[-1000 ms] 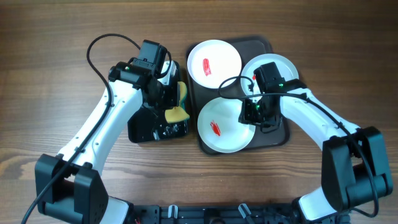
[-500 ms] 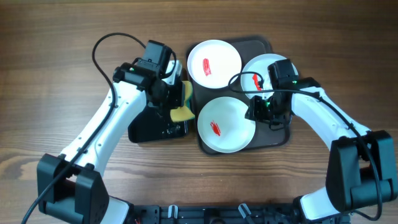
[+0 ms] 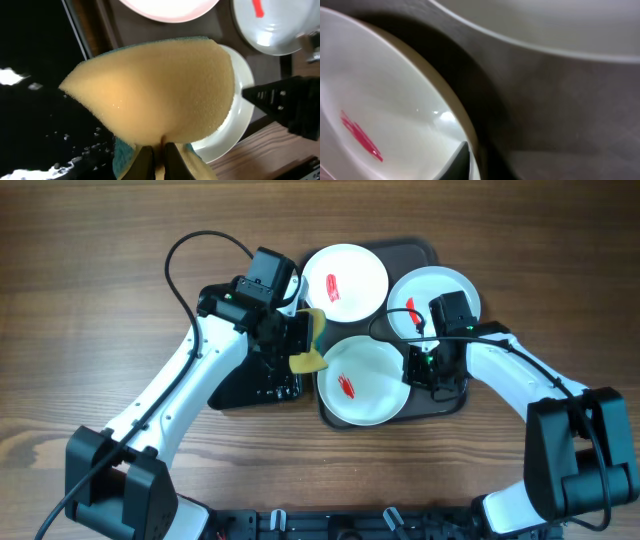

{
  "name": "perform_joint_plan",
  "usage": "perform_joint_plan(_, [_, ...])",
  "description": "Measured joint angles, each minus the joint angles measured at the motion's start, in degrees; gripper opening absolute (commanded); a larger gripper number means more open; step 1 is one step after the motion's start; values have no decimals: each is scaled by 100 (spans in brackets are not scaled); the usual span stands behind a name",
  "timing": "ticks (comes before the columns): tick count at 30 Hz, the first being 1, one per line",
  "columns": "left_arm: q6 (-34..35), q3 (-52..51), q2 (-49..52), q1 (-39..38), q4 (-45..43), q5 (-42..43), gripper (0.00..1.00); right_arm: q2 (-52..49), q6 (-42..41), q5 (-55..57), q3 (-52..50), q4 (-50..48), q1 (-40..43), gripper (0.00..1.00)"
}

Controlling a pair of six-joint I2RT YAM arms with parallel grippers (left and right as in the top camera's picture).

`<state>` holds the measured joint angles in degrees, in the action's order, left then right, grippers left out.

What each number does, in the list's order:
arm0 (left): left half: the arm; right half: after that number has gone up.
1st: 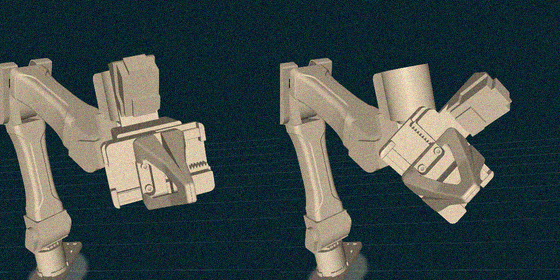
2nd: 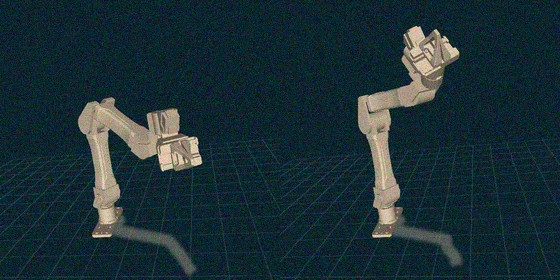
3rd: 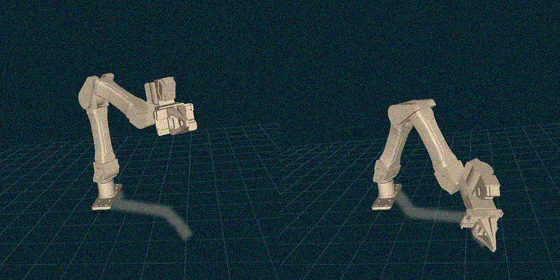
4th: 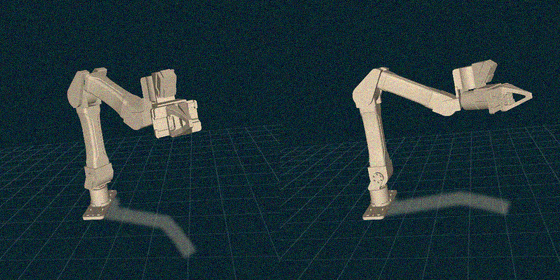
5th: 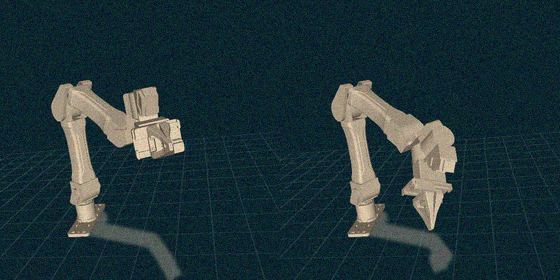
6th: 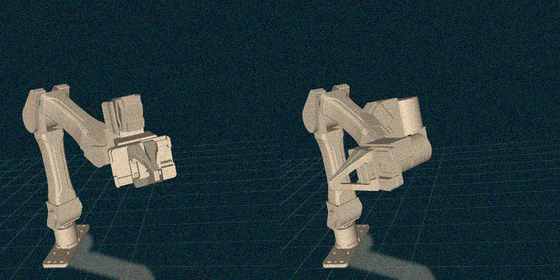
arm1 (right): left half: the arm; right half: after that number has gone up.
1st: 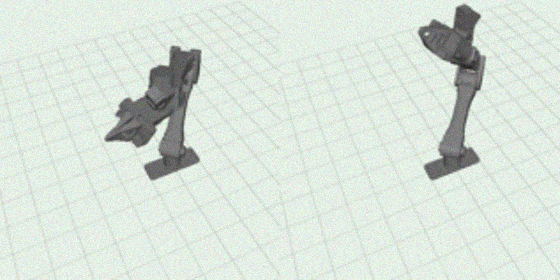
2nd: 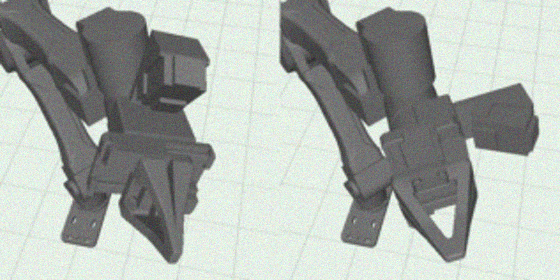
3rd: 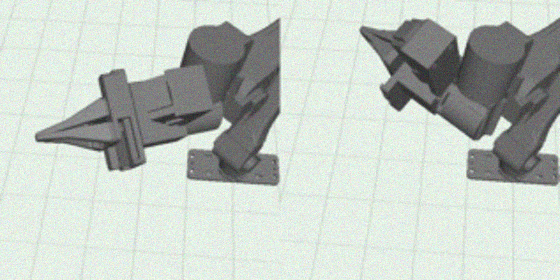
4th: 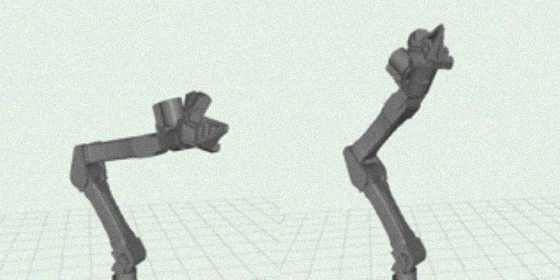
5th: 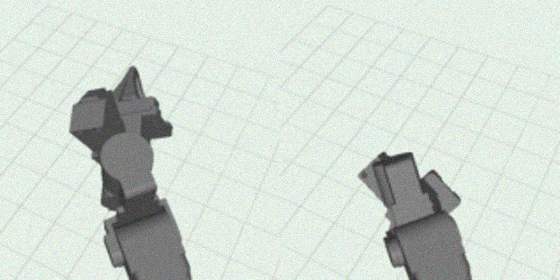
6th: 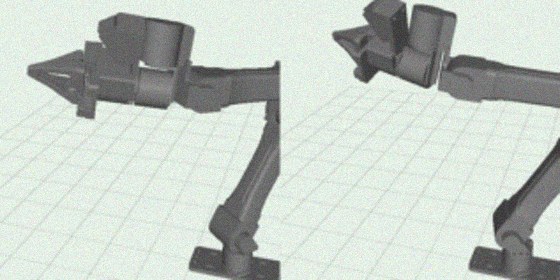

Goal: Clean dirty plates on tray and stack at the side
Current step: 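Carry the sponge with the left gripper onto the held white plate, then scrub the red smear on the held plate with the sponge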

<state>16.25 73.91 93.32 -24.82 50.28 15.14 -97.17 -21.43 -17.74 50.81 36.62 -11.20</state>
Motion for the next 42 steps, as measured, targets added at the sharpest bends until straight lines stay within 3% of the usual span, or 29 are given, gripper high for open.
perform_joint_plan(9, [306,0,192,-275,-376,205,4,0,-566,90,-2,13,-11,4])
perform_joint_plan(22, [728,-2,1707,-957,-1912,896,4,4,-575,107,-2,37,-11,4])
perform_joint_plan(29, [986,4,2192,-957,-2146,1108,4,7,-575,109,-2,50,-11,4])
perform_joint_plan(33, [1027,153,2321,-953,-1838,984,4,7,-575,109,-2,57,-11,4])
perform_joint_plan(42, [1049,413,2253,-977,-437,-374,4,7,-575,79,-2,61,-57,4])
